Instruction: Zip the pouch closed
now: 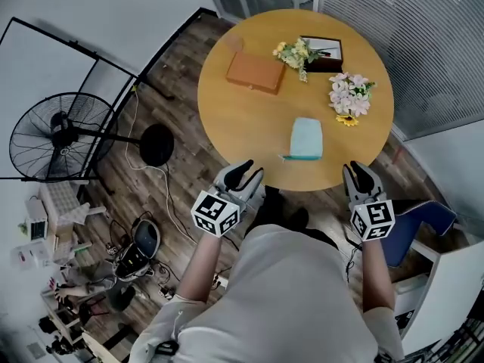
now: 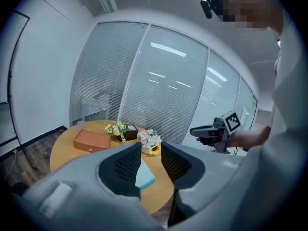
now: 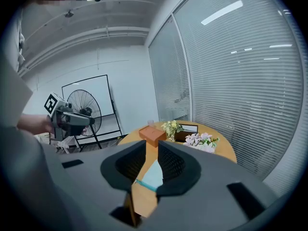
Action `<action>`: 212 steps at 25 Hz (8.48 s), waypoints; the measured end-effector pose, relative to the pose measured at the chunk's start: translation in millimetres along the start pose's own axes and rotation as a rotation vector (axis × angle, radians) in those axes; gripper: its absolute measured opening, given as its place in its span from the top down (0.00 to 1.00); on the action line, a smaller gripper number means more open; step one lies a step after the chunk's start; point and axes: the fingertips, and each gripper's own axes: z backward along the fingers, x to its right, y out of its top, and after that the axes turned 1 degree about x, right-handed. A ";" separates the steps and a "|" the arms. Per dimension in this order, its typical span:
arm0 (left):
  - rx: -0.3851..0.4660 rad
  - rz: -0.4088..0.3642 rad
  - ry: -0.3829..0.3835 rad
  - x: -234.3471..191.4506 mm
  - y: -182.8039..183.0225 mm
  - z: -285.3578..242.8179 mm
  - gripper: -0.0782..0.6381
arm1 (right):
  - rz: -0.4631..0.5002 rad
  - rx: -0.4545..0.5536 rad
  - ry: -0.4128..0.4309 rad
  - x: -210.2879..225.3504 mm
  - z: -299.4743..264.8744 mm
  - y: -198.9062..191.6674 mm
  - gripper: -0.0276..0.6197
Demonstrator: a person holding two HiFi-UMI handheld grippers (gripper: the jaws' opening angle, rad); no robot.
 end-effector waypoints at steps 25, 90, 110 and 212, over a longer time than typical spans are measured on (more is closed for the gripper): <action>-0.293 -0.127 -0.429 -105.5 -77.7 -132.3 0.70 | -0.111 -0.229 -0.101 -15.7 -151.9 -64.2 0.84; -0.742 -0.560 -0.801 -79.7 -317.1 -195.5 0.85 | -0.295 -0.471 0.174 -89.8 -245.8 -300.0 0.84; -0.649 -0.157 -0.764 -42.1 -228.9 -194.8 0.85 | -0.212 -0.314 0.147 -65.3 -208.8 -210.3 0.95; -0.520 -0.006 -0.383 -45.5 -101.6 -117.8 0.85 | -0.229 -0.341 0.252 20.5 -131.7 -104.1 0.95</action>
